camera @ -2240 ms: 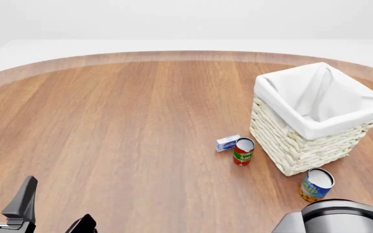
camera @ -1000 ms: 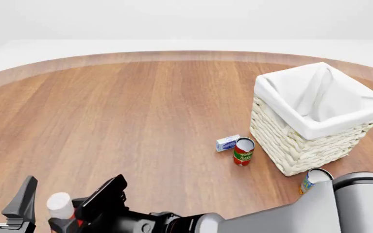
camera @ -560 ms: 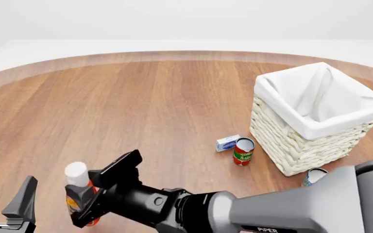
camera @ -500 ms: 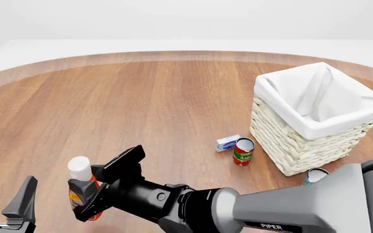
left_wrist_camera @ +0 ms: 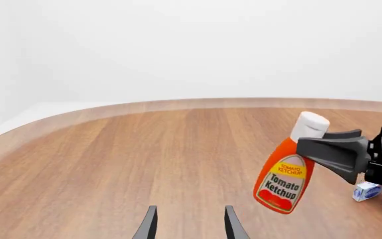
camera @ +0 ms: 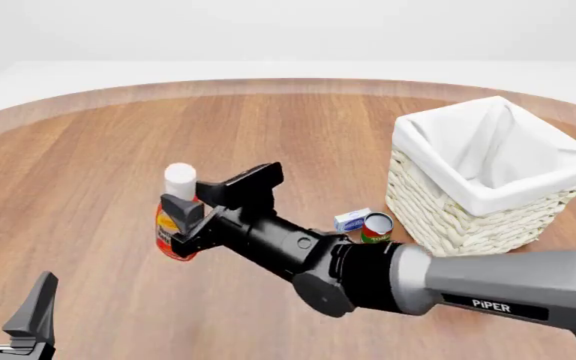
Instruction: Pick up the ketchup, and put it in the basket.
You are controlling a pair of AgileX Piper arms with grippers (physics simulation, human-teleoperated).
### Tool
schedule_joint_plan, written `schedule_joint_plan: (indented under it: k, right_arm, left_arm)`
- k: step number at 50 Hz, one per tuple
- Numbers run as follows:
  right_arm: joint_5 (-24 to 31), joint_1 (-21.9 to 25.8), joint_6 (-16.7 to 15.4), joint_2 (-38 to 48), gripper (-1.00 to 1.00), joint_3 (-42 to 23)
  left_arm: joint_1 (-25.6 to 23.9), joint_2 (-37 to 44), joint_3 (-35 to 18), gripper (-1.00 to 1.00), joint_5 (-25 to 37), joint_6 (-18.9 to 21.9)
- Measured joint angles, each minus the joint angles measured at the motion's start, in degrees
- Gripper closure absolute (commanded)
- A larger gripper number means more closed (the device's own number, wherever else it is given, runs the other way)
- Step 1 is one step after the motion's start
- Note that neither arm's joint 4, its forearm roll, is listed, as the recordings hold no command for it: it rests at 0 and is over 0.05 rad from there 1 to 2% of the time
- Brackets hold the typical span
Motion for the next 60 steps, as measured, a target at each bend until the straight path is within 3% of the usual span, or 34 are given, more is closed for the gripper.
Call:
schedule_joint_plan:
  k: [42,60]
  right_arm:
    - [-8.39,-19.20,-5.35,-16.32,1.00,10.38]
    - [-11.07,-27.32,-5.41,-21.62,1.00,14.63]
  left_arm:
    - [0.00,0.00,0.00,-1.00,0.00,0.00]
    - [0.00,0.00,0.00,-1.00,0.00,0.00]
